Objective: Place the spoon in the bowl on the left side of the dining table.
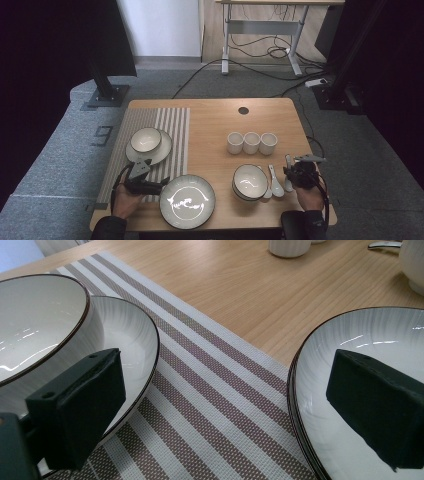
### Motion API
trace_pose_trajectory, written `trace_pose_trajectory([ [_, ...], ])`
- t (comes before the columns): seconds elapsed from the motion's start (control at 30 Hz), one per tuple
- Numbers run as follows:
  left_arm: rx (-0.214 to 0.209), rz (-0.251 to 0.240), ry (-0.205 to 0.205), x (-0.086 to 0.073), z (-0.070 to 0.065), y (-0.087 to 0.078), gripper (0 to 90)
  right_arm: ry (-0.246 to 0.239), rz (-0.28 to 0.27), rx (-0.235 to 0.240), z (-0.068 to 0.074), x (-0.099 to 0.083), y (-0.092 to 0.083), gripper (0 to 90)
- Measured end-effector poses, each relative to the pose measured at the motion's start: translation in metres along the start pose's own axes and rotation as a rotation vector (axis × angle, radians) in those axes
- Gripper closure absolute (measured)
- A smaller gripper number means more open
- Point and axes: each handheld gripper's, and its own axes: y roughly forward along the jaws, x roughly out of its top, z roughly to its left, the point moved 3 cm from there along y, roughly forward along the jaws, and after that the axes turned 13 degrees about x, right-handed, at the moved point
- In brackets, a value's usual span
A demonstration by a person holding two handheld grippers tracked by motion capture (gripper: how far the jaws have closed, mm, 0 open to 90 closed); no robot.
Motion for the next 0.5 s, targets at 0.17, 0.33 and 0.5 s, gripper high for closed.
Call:
trace_pose_trajectory([
  [0.17,0.0,0.003,0.0,0.001,0.0,0.0,2.5,-0.013,-0.022,0.002,0.003,0.007,-0.006,73.5],
  [0.33,-0.001,0.014,-0.001,0.002,-0.001,0.001,2.6,-0.027,-0.043,0.007,0.007,0.015,-0.012,73.5],
  [0.5,-0.005,0.026,-0.015,0.002,-0.001,0.001,2.9,-0.045,-0.062,0.012,0.011,0.025,-0.019,73.5],
])
